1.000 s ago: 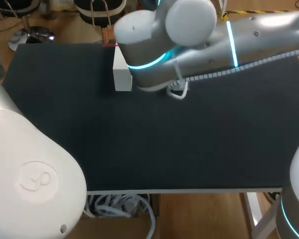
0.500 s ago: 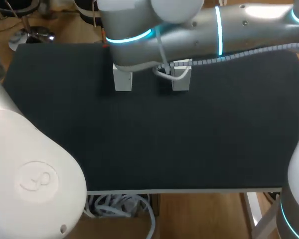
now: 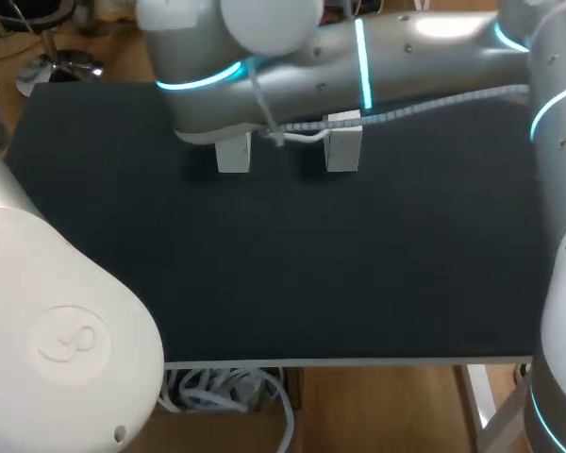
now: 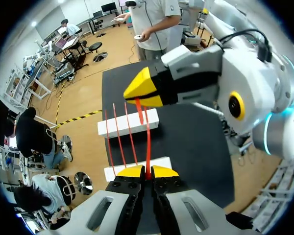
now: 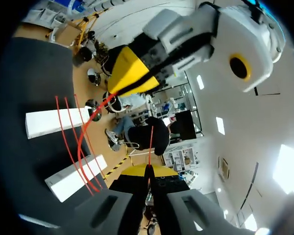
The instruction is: Grab the tape and strap the tape.
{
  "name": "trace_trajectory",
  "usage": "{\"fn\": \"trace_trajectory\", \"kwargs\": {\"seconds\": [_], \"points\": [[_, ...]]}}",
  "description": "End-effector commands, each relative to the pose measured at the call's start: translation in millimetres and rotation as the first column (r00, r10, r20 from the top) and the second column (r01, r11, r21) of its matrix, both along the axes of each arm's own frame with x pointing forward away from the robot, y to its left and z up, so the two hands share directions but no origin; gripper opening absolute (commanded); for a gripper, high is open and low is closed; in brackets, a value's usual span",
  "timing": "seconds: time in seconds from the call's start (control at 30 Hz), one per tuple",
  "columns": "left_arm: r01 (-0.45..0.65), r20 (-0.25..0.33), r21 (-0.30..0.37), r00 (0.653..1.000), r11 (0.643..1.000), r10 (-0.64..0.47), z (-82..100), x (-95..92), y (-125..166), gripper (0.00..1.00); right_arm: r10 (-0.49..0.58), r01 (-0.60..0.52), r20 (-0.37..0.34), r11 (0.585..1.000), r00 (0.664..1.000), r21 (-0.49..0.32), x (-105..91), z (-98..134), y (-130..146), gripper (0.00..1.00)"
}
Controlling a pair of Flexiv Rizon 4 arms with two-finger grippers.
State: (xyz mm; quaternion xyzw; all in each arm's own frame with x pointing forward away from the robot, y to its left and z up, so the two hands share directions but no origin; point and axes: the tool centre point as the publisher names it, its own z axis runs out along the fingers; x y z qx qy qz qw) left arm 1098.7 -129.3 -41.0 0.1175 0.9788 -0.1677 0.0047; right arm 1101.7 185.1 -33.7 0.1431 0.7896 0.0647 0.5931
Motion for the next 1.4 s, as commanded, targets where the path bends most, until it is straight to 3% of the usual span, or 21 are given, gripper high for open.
{"fn": "trace_trajectory", "kwargs": {"seconds": [0.03, 0.17, 0.53, 0.87, 1.17, 1.4], "points": [[0.000, -0.001, 0.003, 1.000, 1.000, 0.000, 0.7, -0.2, 0, 0.00, -0.294, 0.285, -0.084, 0.953, 0.952, -0.104, -1.0, 6, 10, 0.00], [0.000, -0.001, 0.003, 1.000, 1.000, 0.000, 0.7, -0.2, 0, 0.00, -0.310, 0.302, -0.048, 0.945, 0.950, -0.126, 0.9, 10, 9, 0.00], [0.000, -0.001, 0.003, 1.000, 1.000, 0.000, 0.7, -0.2, 0, 0.00, -0.307, 0.294, -0.034, 0.933, 0.951, -0.206, 2.4, 8, 4, 0.00], [0.000, -0.001, 0.003, 1.000, 1.000, 0.000, 0.7, -0.2, 0, 0.00, -0.216, 0.203, -0.038, 0.954, 0.976, -0.219, 10.1, 3, 12, 0.00], [0.000, -0.001, 0.003, 1.000, 1.000, 0.000, 0.7, -0.2, 0, 0.00, -0.089, 0.076, -0.053, 0.974, 0.995, -0.214, 7.1, 2, 29, 0.00], [0.000, -0.001, 0.003, 1.000, 1.000, 0.000, 0.7, -0.2, 0, 0.00, -0.039, 0.026, -0.057, 0.976, 0.998, -0.216, 5.3, 1, 27, 0.00]]}}
